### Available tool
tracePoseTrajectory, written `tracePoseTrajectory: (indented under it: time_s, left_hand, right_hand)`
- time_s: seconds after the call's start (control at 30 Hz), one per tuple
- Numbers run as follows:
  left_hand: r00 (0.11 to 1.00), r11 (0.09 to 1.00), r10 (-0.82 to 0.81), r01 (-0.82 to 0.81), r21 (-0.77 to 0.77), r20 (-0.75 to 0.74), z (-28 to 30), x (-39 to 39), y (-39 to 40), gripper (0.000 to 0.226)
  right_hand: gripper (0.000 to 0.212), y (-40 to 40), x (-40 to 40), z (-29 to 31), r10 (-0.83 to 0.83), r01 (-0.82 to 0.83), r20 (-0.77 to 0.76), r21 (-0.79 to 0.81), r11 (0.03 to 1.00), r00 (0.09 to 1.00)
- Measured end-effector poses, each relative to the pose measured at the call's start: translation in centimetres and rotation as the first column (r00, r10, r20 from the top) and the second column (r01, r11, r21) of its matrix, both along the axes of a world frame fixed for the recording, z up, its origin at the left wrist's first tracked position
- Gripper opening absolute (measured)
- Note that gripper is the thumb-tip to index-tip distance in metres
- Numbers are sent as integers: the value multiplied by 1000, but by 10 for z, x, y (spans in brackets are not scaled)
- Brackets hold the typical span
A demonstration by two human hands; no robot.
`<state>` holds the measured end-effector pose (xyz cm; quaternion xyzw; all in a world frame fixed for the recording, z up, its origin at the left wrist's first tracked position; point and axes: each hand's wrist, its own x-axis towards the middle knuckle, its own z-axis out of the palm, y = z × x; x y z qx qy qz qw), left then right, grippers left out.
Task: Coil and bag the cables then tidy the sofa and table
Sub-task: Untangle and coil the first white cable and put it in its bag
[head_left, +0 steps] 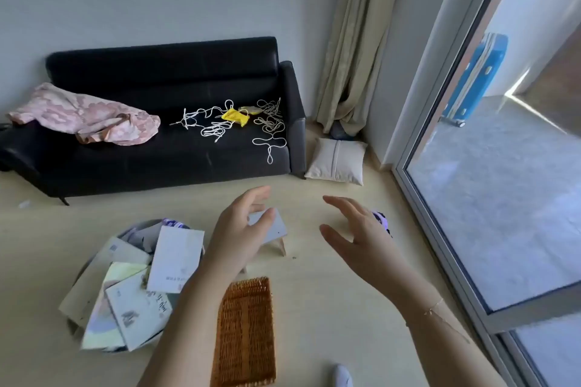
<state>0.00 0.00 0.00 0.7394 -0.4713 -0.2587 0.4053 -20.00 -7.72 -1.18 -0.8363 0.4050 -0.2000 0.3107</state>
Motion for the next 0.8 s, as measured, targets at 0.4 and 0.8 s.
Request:
tracePoseTrajectory:
  time_s: [0.4, 0.8]
  left_hand:
    - [996, 994, 74, -69, 81, -55, 5, 20, -205, 33]
    - [968, 984, 178, -171, 58, -178, -14, 189, -420, 30]
  right_hand:
    - [32, -228, 24, -7, -11, 7, 23, 151, 989, 1000]
    - [32, -458, 194, -1, 119, -109, -170, 70, 992, 978]
